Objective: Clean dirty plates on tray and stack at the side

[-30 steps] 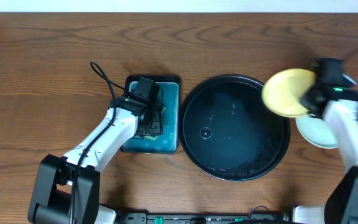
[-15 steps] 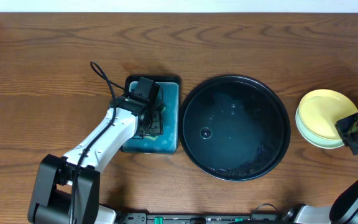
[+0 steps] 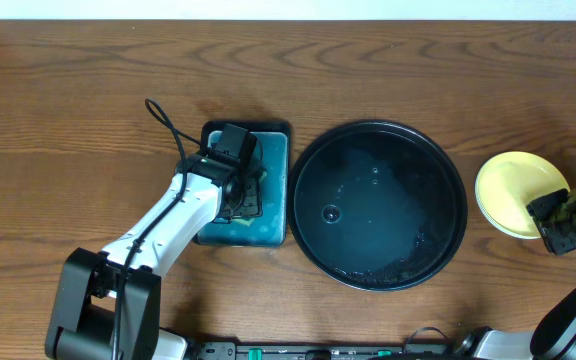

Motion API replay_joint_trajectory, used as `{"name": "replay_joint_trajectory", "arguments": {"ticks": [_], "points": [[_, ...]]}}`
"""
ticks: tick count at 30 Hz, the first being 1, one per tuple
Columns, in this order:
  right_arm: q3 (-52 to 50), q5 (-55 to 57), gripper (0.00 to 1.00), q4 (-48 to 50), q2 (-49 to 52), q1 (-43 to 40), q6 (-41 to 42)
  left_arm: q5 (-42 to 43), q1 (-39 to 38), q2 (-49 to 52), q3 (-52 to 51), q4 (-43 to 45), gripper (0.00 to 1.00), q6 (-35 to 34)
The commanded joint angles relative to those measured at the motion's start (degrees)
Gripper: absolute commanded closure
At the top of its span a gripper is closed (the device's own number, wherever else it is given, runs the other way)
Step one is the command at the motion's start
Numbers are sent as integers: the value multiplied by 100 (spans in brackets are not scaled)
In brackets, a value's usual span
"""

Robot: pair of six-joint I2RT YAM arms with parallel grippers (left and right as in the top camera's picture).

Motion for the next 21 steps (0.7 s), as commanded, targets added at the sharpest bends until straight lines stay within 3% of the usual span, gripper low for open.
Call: {"name": "replay_joint_trajectory", "arguments": {"ticks": [1,10,21], "points": [[-28,-490,46,87,-22,24,-149,-66,20,-11,9,-15,31,-52],[-28,-2763,35,452,-22,501,-1786,-68,22,-22,22,-13,28,-48],[-15,-1880,27,570,-22,2341,-2636,-66,101,-538,531,-304,22,149]]}}
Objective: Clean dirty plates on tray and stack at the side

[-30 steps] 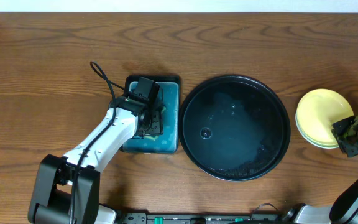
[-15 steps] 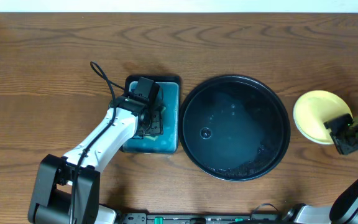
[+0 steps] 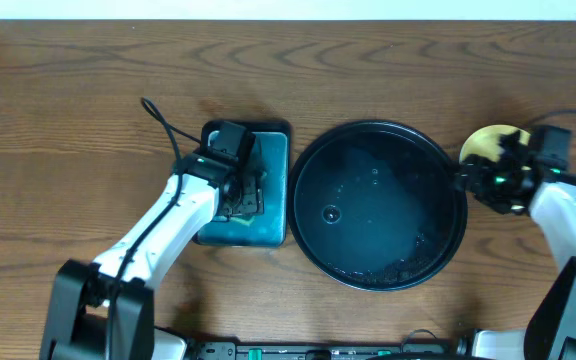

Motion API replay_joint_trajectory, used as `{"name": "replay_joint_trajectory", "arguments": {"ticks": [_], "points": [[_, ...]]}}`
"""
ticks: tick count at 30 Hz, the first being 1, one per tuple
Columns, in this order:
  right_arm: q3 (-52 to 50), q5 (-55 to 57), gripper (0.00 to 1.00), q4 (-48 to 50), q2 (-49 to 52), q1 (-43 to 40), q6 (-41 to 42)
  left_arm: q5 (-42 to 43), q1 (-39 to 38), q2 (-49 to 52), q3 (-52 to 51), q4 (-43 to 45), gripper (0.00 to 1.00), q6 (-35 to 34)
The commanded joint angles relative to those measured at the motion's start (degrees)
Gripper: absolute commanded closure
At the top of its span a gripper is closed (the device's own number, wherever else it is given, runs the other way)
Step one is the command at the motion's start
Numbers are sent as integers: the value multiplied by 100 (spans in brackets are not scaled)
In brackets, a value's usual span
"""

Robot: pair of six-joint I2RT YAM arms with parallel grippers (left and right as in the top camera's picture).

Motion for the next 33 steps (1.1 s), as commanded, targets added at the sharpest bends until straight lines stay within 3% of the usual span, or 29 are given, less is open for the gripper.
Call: {"name": "replay_joint_trajectory", "arguments": {"ticks": [1,8,15,20,25,33], "points": [[9,420,27,-31,-22,529,-490,-68,140,-334,424,-164,21,101],[466,1016,22,-920,-28,1150,-570,-68,627,-680,544,-1086,21,85],[647,1539,1,-1950,-354,1377,-448,-70,1161,-1029,428,-1943,21,-258],[601,1543,1,-2382,-863,1432,-317,-70,1246,-1725,37,-2031,21,-358],[160,1617,1,-2256,-1725,1526,-238,-120,1246,-2839,-555,-1797,21,-424],[-1335,1967,1,-1119,-3899,2149,2,-216,1246,-5174,-1624,-1235,20,-463]]}}
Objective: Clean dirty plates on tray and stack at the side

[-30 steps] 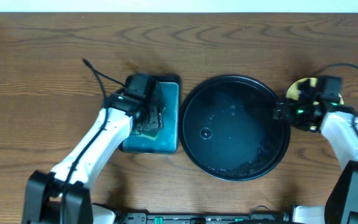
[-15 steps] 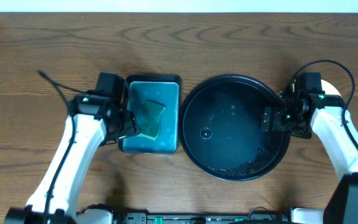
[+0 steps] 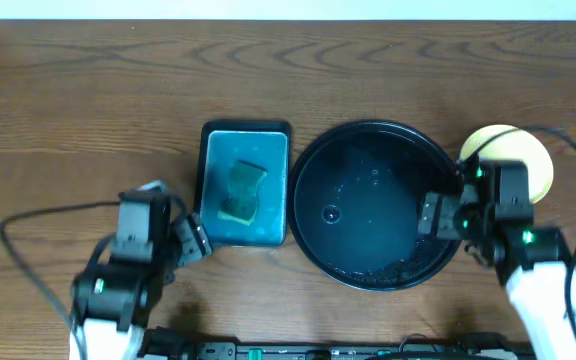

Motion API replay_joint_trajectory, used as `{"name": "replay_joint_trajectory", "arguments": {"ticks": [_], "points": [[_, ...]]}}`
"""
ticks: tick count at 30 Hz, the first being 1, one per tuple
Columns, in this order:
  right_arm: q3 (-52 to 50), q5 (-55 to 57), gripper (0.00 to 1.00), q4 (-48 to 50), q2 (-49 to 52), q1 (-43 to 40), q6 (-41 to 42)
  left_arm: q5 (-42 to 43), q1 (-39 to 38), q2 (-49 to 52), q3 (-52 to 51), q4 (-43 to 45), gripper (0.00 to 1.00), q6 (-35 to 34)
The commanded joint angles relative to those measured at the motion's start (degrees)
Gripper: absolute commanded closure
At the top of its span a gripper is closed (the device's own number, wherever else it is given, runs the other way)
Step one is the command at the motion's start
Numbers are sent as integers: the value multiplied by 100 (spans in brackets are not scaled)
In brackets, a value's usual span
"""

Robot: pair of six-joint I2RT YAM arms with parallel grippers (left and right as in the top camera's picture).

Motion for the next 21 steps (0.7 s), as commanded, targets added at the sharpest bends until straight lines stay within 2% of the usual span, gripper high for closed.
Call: {"name": "replay_joint_trajectory", "arguments": {"ticks": [1,7,21], "points": [[-511,212,1,201,-944,236,133,-170,24,-885,-343,35,20,-157],[-699,208,1,238,-1759,236,133,-155,22,-1515,-428,11,20,-157],[-702,168,1,7,-1762,236,131,-155,22,-1523,-428,11,20,-157]]}}
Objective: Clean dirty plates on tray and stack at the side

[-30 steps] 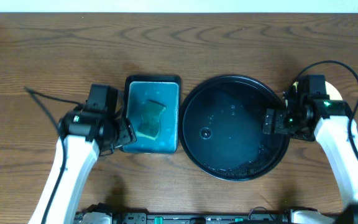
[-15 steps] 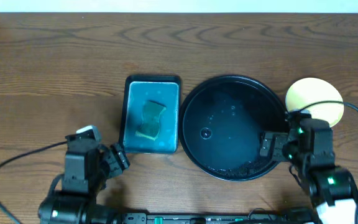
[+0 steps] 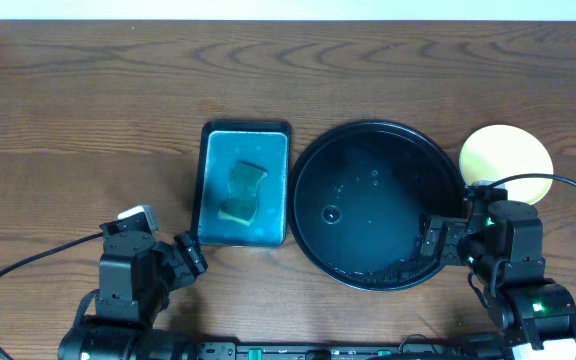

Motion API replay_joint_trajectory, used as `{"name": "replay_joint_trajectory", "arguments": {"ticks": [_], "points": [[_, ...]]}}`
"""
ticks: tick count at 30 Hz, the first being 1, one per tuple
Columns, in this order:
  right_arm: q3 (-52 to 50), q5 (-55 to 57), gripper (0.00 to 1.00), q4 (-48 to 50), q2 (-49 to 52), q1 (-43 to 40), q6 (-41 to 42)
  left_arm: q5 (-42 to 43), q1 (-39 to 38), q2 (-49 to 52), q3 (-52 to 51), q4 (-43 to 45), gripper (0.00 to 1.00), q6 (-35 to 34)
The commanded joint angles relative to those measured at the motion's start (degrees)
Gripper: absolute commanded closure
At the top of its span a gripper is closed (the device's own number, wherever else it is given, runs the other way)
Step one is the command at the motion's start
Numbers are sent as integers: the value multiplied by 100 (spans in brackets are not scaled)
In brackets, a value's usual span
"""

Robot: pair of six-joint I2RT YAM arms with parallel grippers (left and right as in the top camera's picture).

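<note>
A pale yellow plate (image 3: 506, 163) lies on the wood table to the right of the round black tray (image 3: 313, 230), which holds a film of water and no plate. A green sponge (image 3: 243, 192) rests in the blue rectangular dish (image 3: 273, 180). My left gripper (image 3: 190, 255) sits low near the front edge, below and left of the blue dish, fingers apart and holding nothing. At the black tray's lower right rim my right gripper (image 3: 438, 240) also holds nothing and looks open.
Both arms' bases and cables occupy the front edge of the wooden table (image 3: 88, 110). A black cable loops from the right arm past the yellow plate.
Both arms have drawn back further toward the front edge. The right gripper has dropped from beside the plate to the tray's lower right rim. Sponge and plate have not moved.
My left gripper was on the sponge in the blue dish while the right held the yellow plate at the far right. The right then brought the plate closer to the tray's upper right. Later the sponge and plate lay free, and both arms have pulled back.
</note>
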Motion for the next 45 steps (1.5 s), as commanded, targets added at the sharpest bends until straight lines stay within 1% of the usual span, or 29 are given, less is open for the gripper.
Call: {"name": "replay_joint_trajectory", "arguments": {"ticks": [1,19,23,27,31,35,38,45], "points": [[-42,72,1,-26,2,48,70,-107,24,-26,-50,4,20,-31],[-70,72,1,-24,-42,48,70,-107,22,-26,-50,4,20,-31],[-219,125,1,-11,-264,48,0,-107,22,-26,-50,4,20,-31],[-549,374,1,87,-734,48,-63,-107,22,-26,-50,4,20,-31],[-1134,348,1,835,-1421,55,-59,-107,22,-26,-50,4,19,-31],[-1825,345,1,2004,-2173,55,-57,-107,22,-26,-50,4,20,-31],[-2208,348,1,2640,-2664,55,-55,-107,22,-26,-50,4,20,-31],[-2975,354,1,4192,-3373,225,-59,-107,22,-26,-50,4,20,-31]]}}
